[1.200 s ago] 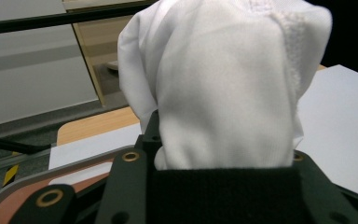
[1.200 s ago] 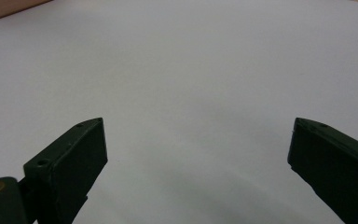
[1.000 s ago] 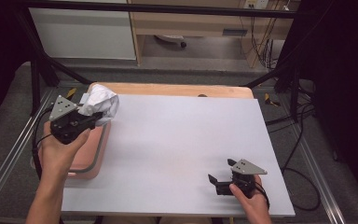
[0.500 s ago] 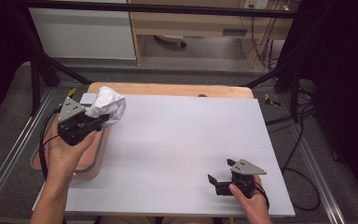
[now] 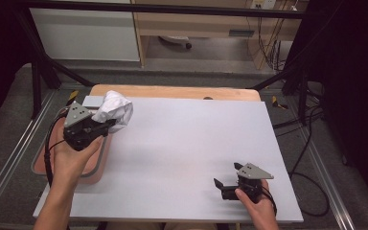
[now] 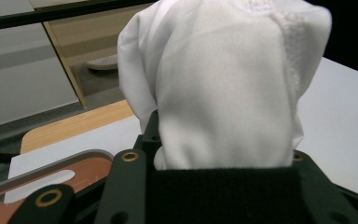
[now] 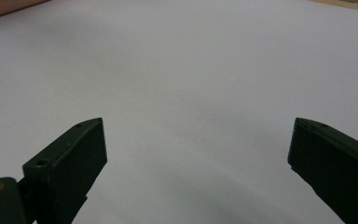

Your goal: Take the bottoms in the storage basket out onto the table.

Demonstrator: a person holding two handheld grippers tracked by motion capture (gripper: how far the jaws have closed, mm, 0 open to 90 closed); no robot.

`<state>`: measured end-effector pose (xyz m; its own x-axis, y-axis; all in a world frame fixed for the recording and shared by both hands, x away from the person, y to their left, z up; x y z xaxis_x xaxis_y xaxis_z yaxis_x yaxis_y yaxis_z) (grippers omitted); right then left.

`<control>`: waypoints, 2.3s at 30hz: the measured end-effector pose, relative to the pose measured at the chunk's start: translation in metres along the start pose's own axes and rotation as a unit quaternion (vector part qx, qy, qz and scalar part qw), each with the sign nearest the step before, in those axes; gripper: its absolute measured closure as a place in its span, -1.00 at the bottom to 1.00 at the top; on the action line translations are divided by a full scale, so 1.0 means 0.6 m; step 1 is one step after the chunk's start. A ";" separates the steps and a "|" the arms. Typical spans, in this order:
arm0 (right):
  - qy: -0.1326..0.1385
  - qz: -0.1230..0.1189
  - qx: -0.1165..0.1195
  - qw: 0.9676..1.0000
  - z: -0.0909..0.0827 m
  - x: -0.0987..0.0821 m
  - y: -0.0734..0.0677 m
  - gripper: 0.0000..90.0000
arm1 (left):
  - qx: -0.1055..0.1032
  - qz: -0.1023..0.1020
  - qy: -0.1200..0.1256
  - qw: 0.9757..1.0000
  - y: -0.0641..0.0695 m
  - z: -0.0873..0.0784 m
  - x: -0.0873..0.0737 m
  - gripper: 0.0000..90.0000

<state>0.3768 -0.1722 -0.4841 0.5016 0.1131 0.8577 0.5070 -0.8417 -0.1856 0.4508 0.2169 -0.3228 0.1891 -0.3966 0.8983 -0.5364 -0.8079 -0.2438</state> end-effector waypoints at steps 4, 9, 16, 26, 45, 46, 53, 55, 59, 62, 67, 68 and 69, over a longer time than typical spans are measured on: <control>0.001 0.005 -0.007 1.000 -0.002 0.000 0.005 -0.90 | -0.003 0.001 0.002 1.000 0.006 0.001 0.002 0.36; 0.004 0.002 -0.006 1.000 -0.005 0.003 0.002 -0.90 | -0.010 0.015 -0.001 1.000 0.020 0.010 0.009 0.36; -0.002 -0.001 -0.011 1.000 -0.002 0.000 0.005 -0.90 | -0.017 0.036 -0.001 0.999 0.039 0.016 0.028 0.36; -0.001 -0.003 -0.009 1.000 -0.006 0.000 -0.001 -0.90 | -0.036 0.049 -0.020 0.998 0.053 0.036 0.047 0.35; -0.009 -0.015 0.003 1.000 -0.001 -0.002 -0.012 -0.90 | -0.063 0.029 -0.038 0.997 0.102 0.121 0.058 0.34; -0.010 -0.017 0.004 1.000 -0.001 -0.003 -0.013 -0.90 | -0.064 0.025 -0.039 0.997 0.104 0.127 0.058 0.34; -0.014 -0.015 0.006 1.000 0.008 0.000 -0.013 -0.89 | -0.059 0.019 -0.063 0.996 0.113 0.178 0.049 0.34; -0.011 -0.014 0.005 1.000 0.007 0.002 -0.012 -0.89 | -0.054 0.020 -0.069 0.996 0.111 0.191 0.044 0.34; -0.010 -0.014 0.004 1.000 0.005 0.003 -0.013 -0.89 | -0.046 0.014 -0.085 0.995 0.109 0.213 0.029 0.34; -0.010 -0.014 0.006 1.000 0.006 0.003 -0.014 -0.89 | -0.040 0.017 -0.092 0.995 0.108 0.227 0.023 0.34; -0.011 -0.014 0.005 1.000 0.007 0.003 -0.013 -0.89 | -0.043 0.013 -0.097 0.994 0.119 0.249 0.014 0.34; -0.011 -0.013 0.005 1.000 0.008 0.004 -0.013 -0.89 | -0.047 0.013 -0.100 0.994 0.123 0.253 0.012 0.34; -0.012 -0.013 0.006 1.000 0.007 0.004 -0.013 -0.89 | -0.050 0.015 -0.103 0.993 0.128 0.256 0.009 0.34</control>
<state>0.3770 -0.1633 -0.4829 0.5048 0.1465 0.8507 0.5278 -0.8322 -0.1699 0.5369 0.0856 -0.3928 0.3299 -0.5087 0.7952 -0.6216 -0.7511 -0.2226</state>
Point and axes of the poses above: each handheld gripper's, and its own axes: z roughly forward along the jaws, x roughly out of its top, y roughly to its right, the point moved 8 cm from there along z, roughly forward along the jaws, and after that the axes turned 11 degrees about z, right-handed, at the moved point
